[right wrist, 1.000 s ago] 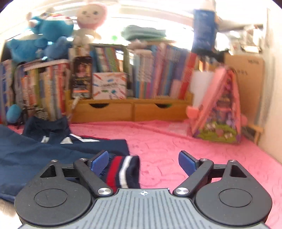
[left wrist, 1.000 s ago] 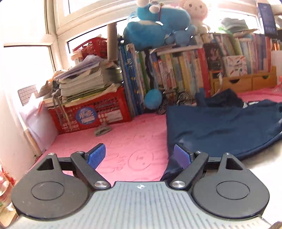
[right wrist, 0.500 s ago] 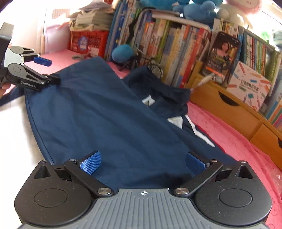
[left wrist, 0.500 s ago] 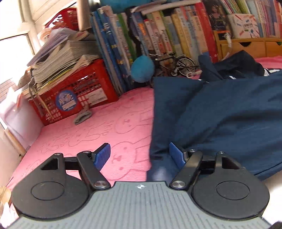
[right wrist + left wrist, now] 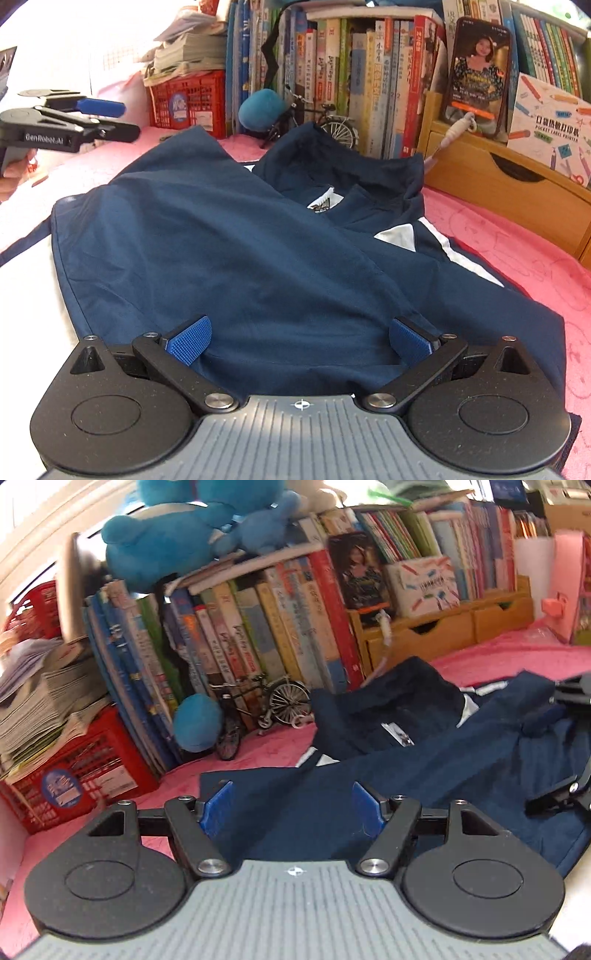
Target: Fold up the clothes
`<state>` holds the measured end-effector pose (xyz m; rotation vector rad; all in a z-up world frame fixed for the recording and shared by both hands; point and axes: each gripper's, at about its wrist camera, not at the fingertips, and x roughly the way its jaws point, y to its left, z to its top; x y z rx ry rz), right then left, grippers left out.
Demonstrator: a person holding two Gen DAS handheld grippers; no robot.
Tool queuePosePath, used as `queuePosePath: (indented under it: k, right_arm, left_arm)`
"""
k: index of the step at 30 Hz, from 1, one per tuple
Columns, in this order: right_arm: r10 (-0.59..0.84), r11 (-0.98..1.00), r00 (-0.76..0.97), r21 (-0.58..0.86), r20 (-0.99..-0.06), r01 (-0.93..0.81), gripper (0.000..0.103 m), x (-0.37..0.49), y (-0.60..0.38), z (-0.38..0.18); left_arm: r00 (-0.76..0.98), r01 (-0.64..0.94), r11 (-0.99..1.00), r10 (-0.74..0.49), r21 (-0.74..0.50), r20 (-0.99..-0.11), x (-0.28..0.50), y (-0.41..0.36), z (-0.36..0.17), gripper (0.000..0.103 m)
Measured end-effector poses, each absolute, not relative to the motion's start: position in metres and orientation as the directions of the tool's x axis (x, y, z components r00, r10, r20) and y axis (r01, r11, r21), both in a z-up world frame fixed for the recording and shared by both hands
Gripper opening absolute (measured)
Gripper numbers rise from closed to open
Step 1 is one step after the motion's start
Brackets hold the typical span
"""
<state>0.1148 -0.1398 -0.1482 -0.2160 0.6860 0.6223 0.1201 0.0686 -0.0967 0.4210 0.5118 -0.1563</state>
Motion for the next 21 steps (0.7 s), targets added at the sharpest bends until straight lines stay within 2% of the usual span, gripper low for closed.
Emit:
queuePosePath:
  k: [3, 5, 7, 9, 12, 13, 14, 16, 18, 19, 21]
  right_arm:
    - [0.464, 0.799, 0.600, 0.016, -0.652, -0.601, 0.103, 0.116, -0.140, -0.148]
    - [0.466, 0.800, 0.598, 0.021, -0.652, -0.600, 0.103, 0.116, -0.140, -0.149]
    - [0.468, 0.798, 0.597, 0.021, -0.652, -0.603, 0.103, 0.116, -0.140, -0.149]
    - [0.469, 0.796, 0.596, 0.020, -0.652, -0.605, 0.103, 0.116, -0.140, -0.149]
    - [0.470, 0.795, 0.595, 0.020, -0.652, -0.606, 0.103, 0.116, -0.140, -0.149]
    - [0.470, 0.795, 0.595, 0.020, -0.651, -0.606, 0.103, 0.116, -0.140, -0.149]
    - [0.470, 0.795, 0.596, 0.020, -0.651, -0.606, 0.103, 0.116, -0.140, -0.149]
    - [0.470, 0.795, 0.596, 0.020, -0.651, -0.606, 0.103, 0.116, -0.140, -0.149]
    - [0.470, 0.795, 0.596, 0.019, -0.651, -0.606, 0.103, 0.116, -0.140, -0.149]
    - [0.470, 0.795, 0.597, 0.019, -0.651, -0.606, 0.103, 0.116, -0.140, -0.149]
    - [0.469, 0.796, 0.597, 0.018, -0.650, -0.606, 0.103, 0.115, -0.140, -0.149]
  left_arm:
    - [0.824, 0.206, 0.893, 0.061, 0.399, -0.563, 0.143, 0.080, -0.129, 0.057]
    - [0.809, 0.130, 0.905, 0.139, 0.405, -0.571, 0.152, 0.105, -0.145, 0.057]
    - [0.808, 0.067, 0.928, 0.166, 0.367, -0.566, 0.154, 0.130, -0.146, 0.065]
    - [0.793, -0.017, 0.916, 0.257, 0.402, -0.553, 0.159, 0.148, -0.146, 0.064]
    - [0.776, -0.110, 0.832, 0.414, 0.544, -0.475, 0.160, 0.167, -0.154, 0.063]
    - [0.759, -0.120, 0.833, 0.427, 0.540, -0.491, 0.159, 0.173, -0.150, 0.058]
    - [0.743, -0.144, 0.845, 0.436, 0.516, -0.508, 0.156, 0.180, -0.143, 0.048]
    - [0.785, -0.190, 0.893, 0.387, 0.407, -0.483, 0.139, 0.191, -0.116, 0.047]
    - [0.845, -0.164, 0.942, 0.287, 0.292, -0.451, 0.121, 0.188, -0.083, 0.047]
    - [0.869, -0.103, 0.965, 0.206, 0.241, -0.451, 0.115, 0.181, -0.073, 0.047]
    - [0.889, 0.041, 0.986, 0.037, 0.159, -0.456, 0.107, 0.165, -0.059, 0.056]
